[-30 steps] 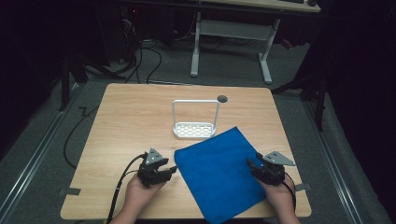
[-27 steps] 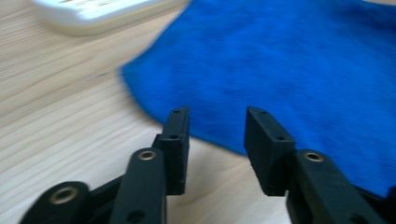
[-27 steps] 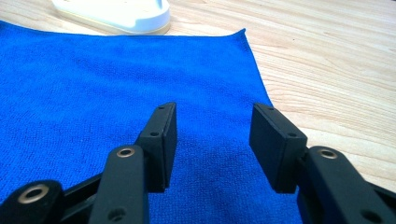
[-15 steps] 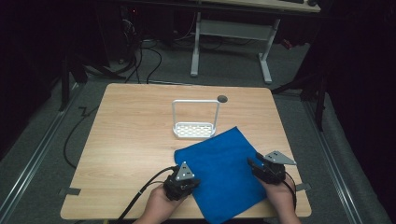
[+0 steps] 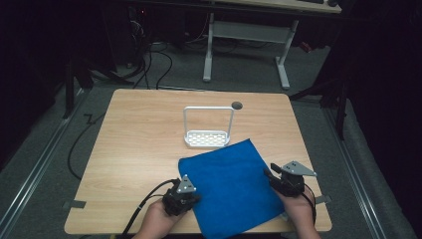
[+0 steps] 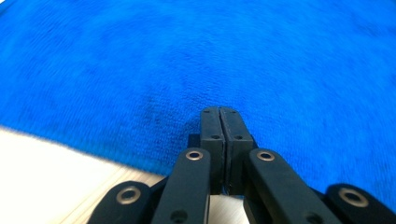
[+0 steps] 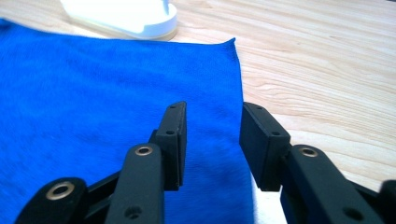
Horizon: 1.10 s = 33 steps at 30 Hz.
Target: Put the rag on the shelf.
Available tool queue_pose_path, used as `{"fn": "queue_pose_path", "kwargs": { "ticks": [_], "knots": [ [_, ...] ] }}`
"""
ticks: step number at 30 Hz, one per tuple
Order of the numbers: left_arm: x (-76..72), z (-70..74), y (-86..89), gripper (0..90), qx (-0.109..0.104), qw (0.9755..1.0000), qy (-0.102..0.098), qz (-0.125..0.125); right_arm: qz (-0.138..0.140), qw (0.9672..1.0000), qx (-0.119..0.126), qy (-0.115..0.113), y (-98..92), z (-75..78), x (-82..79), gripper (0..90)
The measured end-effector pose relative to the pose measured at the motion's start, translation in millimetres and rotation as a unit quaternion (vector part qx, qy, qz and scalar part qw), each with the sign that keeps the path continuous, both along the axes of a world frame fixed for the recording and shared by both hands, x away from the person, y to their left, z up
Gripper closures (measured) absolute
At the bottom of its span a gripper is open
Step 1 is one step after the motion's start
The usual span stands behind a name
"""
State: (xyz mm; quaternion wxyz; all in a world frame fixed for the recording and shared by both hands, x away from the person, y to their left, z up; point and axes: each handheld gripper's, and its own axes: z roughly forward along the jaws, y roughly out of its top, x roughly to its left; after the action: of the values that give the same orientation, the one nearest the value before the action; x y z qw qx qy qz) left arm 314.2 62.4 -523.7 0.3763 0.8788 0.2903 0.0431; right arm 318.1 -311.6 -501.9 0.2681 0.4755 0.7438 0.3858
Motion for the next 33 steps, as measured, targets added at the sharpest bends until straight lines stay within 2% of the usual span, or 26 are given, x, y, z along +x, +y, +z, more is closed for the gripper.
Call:
{"fn": "queue_pose_path", "kwargs": {
  "ticks": [6, 11, 17, 18, 20, 21, 22, 24, 28, 30, 33],
  "knots": [
    [7.4, -0.2, 34.9, 88.8, -0.002, 0.9992, 0.006, 0.039, 0.015, 0.9998, 0.001, 0.013, 6.0, -3.1, 1.2, 66.8],
    [14.1, 0.6, 57.1, 86.9, -0.001, 0.9967, 0.006, 0.081, 0.034, 0.9992, -0.003, 0.021, 16.0, -4.5, 6.5, 73.0],
    [29.4, 2.3, 61.6, 72.3, -0.042, 0.9916, -0.014, 0.122, 0.063, 0.997, -0.021, 0.039, 38.6, -11.7, 21.4, 88.4],
    [33.7, 1.3, 58.5, 71.8, -0.044, 0.991, -0.013, 0.126, 0.064, 0.9966, -0.026, 0.044, 42.4, -13.5, 24.9, 89.9],
    [37.4, -1.3, 53.6, 72.3, -0.036, 0.9918, -0.014, 0.122, 0.062, 0.9955, -0.051, 0.05, 49.8, -16.9, 32.0, 90.0],
    [37.9, -3.5, 50.1, 73.0, -0.025, 0.9927, -0.013, 0.117, 0.064, 0.995, -0.057, 0.052, 51.4, -18.3, 34.3, 90.0],
    [37.1, -4.9, 48.4, 74.5, -0.018, 0.993, -0.021, 0.115, 0.064, 0.9943, -0.062, 0.059, 53.4, -20.7, 37.1, 90.0],
    [36.5, -4.9, 48.2, 75.8, -0.013, 0.993, -0.026, 0.114, 0.064, 0.9933, -0.069, 0.067, 55.5, -24.5, 38.4, 90.0],
    [38.9, -5.7, 54.5, 76.1, -0.012, 0.9921, -0.033, 0.12, 0.074, 0.9926, -0.064, 0.071, 56.1, -24.3, 34.1, 90.0],
    [40.9, -5.8, 58.7, 76.0, -0.018, 0.9915, -0.025, 0.126, 0.083, 0.992, -0.061, 0.073, 57.3, -24.2, 30.3, 90.0],
    [41.3, -5.9, 62.8, 76.0, -0.02, 0.9912, -0.022, 0.129, 0.093, 0.9911, -0.06, 0.073, 60.4, -24.2, 22.4, 90.0]
  ]
}}
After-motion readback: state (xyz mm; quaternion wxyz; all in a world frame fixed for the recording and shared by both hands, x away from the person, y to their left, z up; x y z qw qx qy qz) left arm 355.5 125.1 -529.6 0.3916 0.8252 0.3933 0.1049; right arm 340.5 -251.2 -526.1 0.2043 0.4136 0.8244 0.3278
